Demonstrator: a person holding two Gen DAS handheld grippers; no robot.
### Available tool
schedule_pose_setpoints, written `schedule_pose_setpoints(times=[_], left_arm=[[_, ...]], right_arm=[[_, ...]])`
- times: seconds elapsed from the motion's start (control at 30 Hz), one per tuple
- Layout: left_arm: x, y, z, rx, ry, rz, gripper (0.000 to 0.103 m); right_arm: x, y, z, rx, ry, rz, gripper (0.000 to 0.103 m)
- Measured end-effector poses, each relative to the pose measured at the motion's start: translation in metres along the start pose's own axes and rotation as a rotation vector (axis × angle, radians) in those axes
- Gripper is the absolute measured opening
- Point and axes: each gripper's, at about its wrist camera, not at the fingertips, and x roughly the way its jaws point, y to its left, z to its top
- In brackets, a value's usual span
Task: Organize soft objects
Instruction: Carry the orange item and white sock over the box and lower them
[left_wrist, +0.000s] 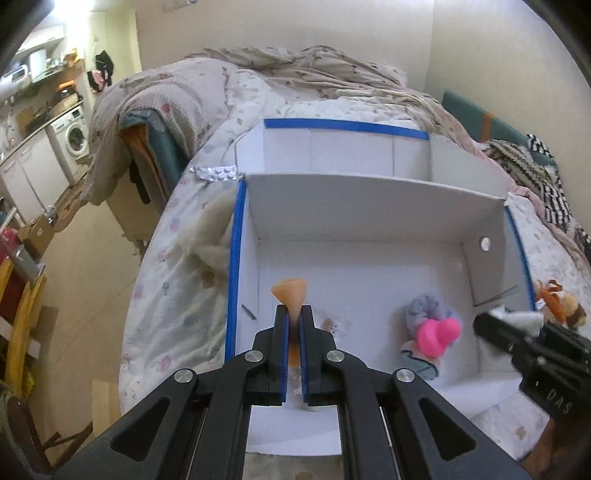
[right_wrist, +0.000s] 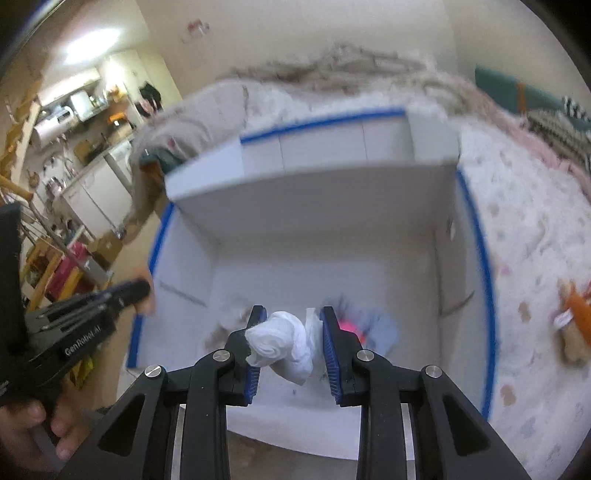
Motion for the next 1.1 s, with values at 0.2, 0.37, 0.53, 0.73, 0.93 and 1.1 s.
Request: schedule_pose_setpoints(times=[0.2,0.37,0.53,0.73,0.93,1.1], left_arm=[[0.021,0.010,-0.006,-0.038,0.076,0.006,0.005],[0.022,0.006,-0.010,-0.020,0.071,0.000,0.005],[0.024,-0.003,-0.007,0.000,0.066,-0.023,0.006],[0.029,-0.010,-0.006,0.009,0.087,-0.052,0.006],[0.034,-0.013,-0.012,0.022,0.112,-0.044,0.007],[0.035,-0.012,-0.013,0.023,0.124,-0.063,0.020]], right_arm=[[0.025,0.006,-0.010,-0.018,0.095,0.012,0.031],[0.040,0.009,-0.011,-0.019,0.141,0.003,0.031],[0.049,0.009,-0.013,0.006,0.171,-0.001,0.031],[0.052,0.007,-0.013,0.013,0.177,-0.025,0.031],[0.051,0.001,-0.010,0.051,0.169,-0.046,0.032],[0.050,0.001,-0.009,0.052,0.156,-0.055,0.051]])
